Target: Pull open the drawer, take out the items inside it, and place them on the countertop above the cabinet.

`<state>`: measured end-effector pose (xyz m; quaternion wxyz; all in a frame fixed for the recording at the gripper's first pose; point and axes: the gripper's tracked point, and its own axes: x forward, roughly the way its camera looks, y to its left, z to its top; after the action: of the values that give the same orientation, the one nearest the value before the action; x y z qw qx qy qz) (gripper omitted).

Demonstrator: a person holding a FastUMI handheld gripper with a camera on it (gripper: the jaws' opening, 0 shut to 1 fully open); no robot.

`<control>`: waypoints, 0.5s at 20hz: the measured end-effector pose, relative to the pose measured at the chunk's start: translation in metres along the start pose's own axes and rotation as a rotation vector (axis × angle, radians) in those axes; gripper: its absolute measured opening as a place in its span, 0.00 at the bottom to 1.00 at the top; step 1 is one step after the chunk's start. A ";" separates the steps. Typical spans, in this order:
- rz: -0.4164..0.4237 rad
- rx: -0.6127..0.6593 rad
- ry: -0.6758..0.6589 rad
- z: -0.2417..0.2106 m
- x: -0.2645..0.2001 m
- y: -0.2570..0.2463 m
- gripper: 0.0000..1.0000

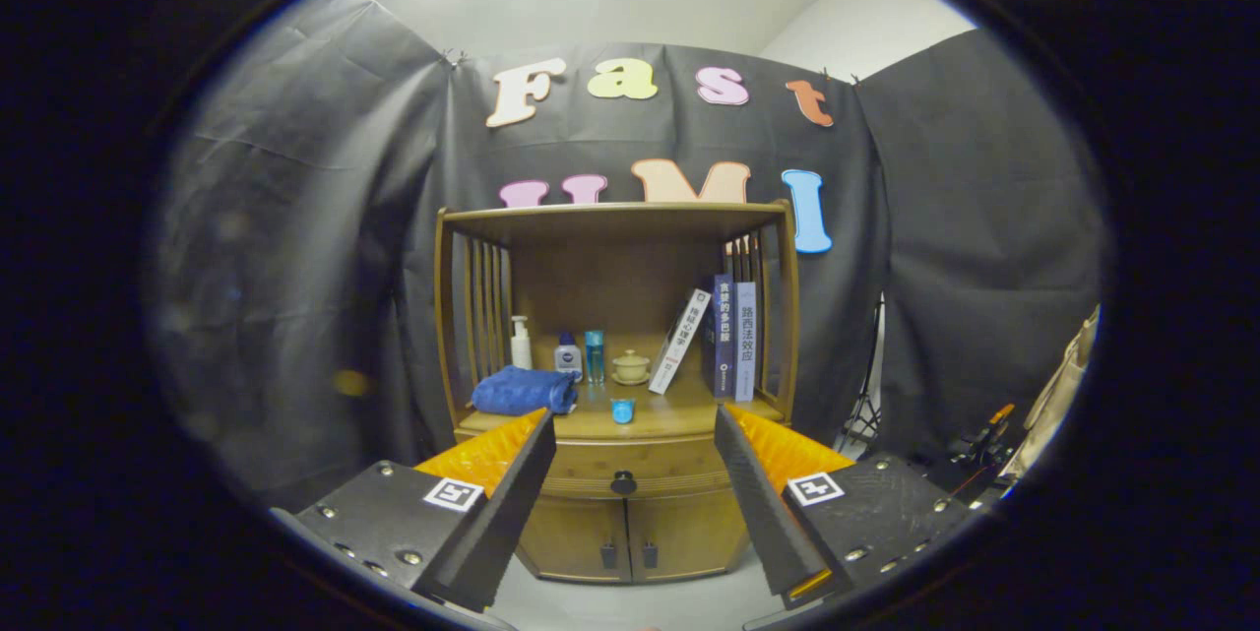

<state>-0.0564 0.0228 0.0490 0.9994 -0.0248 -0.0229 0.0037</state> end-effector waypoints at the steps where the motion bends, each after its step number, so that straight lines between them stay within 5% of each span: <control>1: 0.002 -0.001 -0.002 0.000 0.000 0.001 0.97; 10: -0.009 -0.002 -0.017 0.003 -0.001 -0.006 0.96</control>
<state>-0.0573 0.0173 0.0525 0.9992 -0.0259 -0.0318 -0.0005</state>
